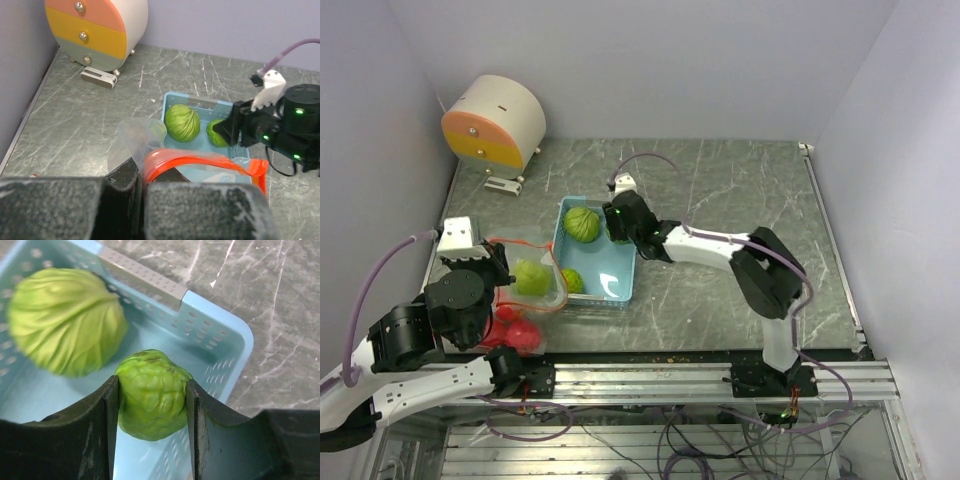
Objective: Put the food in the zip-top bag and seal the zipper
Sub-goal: Pick up the fake vegetable from the bin, then place the fake vegetable in the zipper food storage bag.
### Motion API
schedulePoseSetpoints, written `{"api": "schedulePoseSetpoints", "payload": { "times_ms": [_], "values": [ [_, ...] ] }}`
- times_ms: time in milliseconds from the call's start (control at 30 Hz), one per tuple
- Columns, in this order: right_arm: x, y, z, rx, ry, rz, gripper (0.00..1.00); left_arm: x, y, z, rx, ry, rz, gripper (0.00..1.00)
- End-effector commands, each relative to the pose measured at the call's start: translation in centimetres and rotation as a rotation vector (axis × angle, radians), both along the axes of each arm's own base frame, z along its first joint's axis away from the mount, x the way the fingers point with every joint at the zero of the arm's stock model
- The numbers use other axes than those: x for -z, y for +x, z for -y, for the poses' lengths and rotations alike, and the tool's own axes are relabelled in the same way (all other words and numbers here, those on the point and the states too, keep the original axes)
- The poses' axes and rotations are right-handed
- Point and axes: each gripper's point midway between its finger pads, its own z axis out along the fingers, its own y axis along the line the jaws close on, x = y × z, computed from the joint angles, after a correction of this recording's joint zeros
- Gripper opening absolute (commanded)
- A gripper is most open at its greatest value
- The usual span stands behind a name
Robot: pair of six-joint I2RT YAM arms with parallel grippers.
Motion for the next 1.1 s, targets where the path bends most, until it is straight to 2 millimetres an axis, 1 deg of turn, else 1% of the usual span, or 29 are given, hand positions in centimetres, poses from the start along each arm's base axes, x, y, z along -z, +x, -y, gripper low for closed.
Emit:
{"api": "schedulePoseSetpoints", "payload": {
  "times_ms": [0, 67, 100, 233, 300, 333, 367, 500, 567, 600, 667, 733, 800, 900, 967, 1067],
  "values": [
    [-7.4, -2.8, -0.4, -0.103, 0.163, 0.049, 0.04, -1.6, 0.1, 0.4, 0.012, -0.025, 0.020, 0.07],
    [-9.6, -4.5, 0.0, -0.152, 0.220, 0.062, 0.04, -1.7, 0.3, 0.6, 0.012, -0.019, 0.019, 0.07],
    [-11.8, -5.5, 0.3, -0.180, 0.267, 0.086, 0.04, -1.8, 0.3, 0.7, 0.010, -0.017, 0.020, 0.07],
    [-16.6, -9.6, 1.7, -0.304, 0.381, 0.141, 0.04, -1.9, 0.8, 1.7, 0.013, 0.001, 0.021, 0.07],
    [-19.3, -11.6, 2.4, -0.373, 0.428, 0.178, 0.04, -1.9, 1.1, 2.4, 0.016, 0.009, 0.019, 0.07],
    [-21.3, -12.8, 2.7, -0.421, 0.458, 0.207, 0.04, -1.9, 1.3, 2.7, 0.018, 0.012, 0.018, 0.07],
    [-21.7, -14.2, 2.9, -0.477, 0.470, 0.212, 0.04, -1.8, 1.4, 3.1, 0.022, 0.017, 0.016, 0.07],
    [-26.2, -20.6, 2.8, -0.781, 0.589, 0.265, 0.04, -1.9, 2.0, 5.1, 0.062, 0.023, 0.008, 0.07],
    [-27.9, -23.4, 2.8, -0.907, 0.655, 0.282, 0.04, -2.0, 2.2, 5.9, 0.080, 0.026, 0.007, 0.07],
    [-28.5, -24.7, 2.9, -0.968, 0.683, 0.286, 0.04, -2.1, 2.3, 6.2, 0.085, 0.026, 0.006, 0.07],
    [-29.1, -26.4, 2.7, -1.042, 0.720, 0.292, 0.04, -2.1, 2.4, 6.7, 0.088, 0.026, 0.006, 0.07],
    [-29.4, -27.7, 2.2, -1.098, 0.743, 0.289, 0.04, -2.1, 2.6, 7.5, 0.110, 0.033, 0.006, 0.07],
    [-29.0, -28.3, 1.3, -1.124, 0.745, 0.277, 0.04, -2.1, 2.7, 8.1, 0.125, 0.033, 0.005, 0.07],
    [-28.6, -29.1, -0.1, -1.154, 0.750, 0.256, 0.04, -1.9, 2.9, 8.9, 0.141, 0.034, -0.001, 0.07],
    [-28.3, -29.1, -0.9, -1.145, 0.757, 0.251, 0.04, -1.6, 3.0, 9.5, 0.156, 0.038, -0.007, 0.07],
    [-27.4, -27.6, -2.2, -1.062, 0.735, 0.249, 0.04, -1.3, 3.1, 10.3, 0.176, 0.035, -0.015, 0.07]
  ]
}}
